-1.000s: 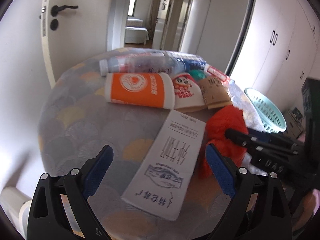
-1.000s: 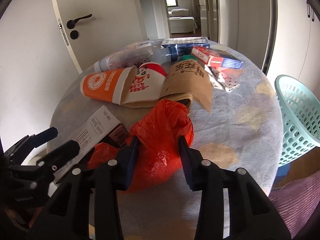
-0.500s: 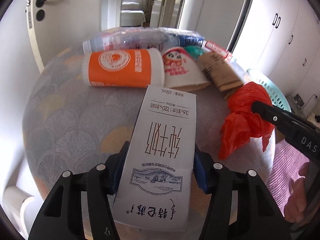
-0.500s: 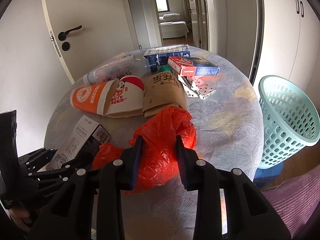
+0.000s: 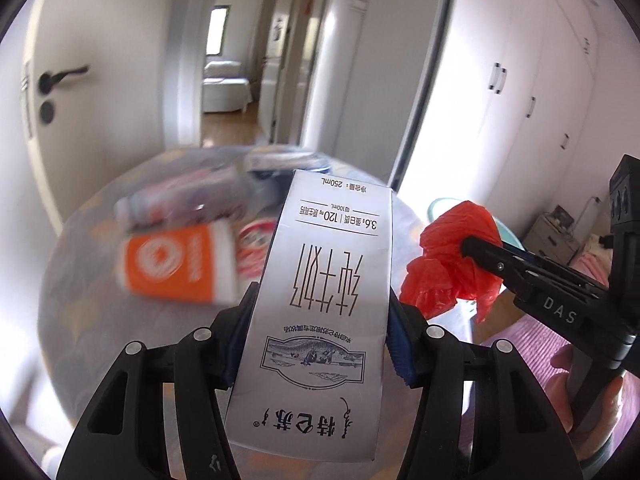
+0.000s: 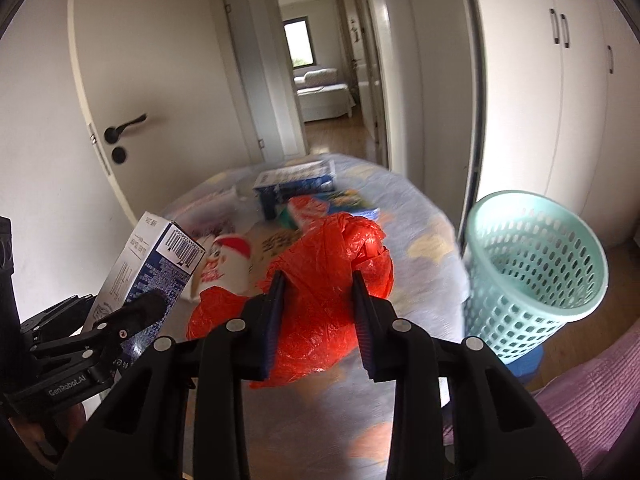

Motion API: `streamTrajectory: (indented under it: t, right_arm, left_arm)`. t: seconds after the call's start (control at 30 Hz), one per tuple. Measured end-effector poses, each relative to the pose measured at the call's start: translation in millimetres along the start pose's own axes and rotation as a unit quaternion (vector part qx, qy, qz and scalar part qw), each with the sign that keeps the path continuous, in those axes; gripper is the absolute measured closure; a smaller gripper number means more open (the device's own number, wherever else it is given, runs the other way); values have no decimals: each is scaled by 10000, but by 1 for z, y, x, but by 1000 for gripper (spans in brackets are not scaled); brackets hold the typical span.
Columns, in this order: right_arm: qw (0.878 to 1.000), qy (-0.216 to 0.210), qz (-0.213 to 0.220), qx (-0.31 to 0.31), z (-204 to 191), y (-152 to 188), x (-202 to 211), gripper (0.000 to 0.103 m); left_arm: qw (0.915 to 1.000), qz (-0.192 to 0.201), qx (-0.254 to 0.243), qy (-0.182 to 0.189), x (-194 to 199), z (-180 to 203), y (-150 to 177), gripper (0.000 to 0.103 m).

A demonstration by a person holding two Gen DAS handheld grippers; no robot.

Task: Collect trash
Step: 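Carry both items to the blue basket and release them inside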

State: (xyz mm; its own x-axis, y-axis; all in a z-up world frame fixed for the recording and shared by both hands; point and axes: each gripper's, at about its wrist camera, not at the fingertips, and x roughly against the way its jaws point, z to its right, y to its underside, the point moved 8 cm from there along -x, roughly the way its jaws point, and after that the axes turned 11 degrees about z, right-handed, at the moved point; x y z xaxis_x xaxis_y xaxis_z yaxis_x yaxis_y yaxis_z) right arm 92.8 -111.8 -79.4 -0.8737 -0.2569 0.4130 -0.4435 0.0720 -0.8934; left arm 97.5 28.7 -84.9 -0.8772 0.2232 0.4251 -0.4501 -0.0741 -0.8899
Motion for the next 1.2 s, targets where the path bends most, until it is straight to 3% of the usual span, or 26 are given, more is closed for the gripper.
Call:
streamTrajectory:
  t: [0.4,0.53,0.83,1.0,1.2]
  right_arm:
    - [9902,1164,373,-677,134,-35,1,74]
    - [9751,2019,502,-769,189,-39,0,74]
    - [9434,3152,437,-936,276,-31,-17,74]
    - [9385,3317,93,-949,293,-16,-39,73]
    - [9332,3406,-345,-1088,306,9,-59,72]
  left_arm:
    - [9953,52,-531,809,-62,106,-38,48]
    - [9928,-15,-732,946,-97,143,-46,48]
    - [9844,-582,-739,1485,-181,214,-35,48]
    - [9784,-1007,-569,1711,-225,240,-17,48]
    - [9734,-1329,-304,1841,-259,245,2,48]
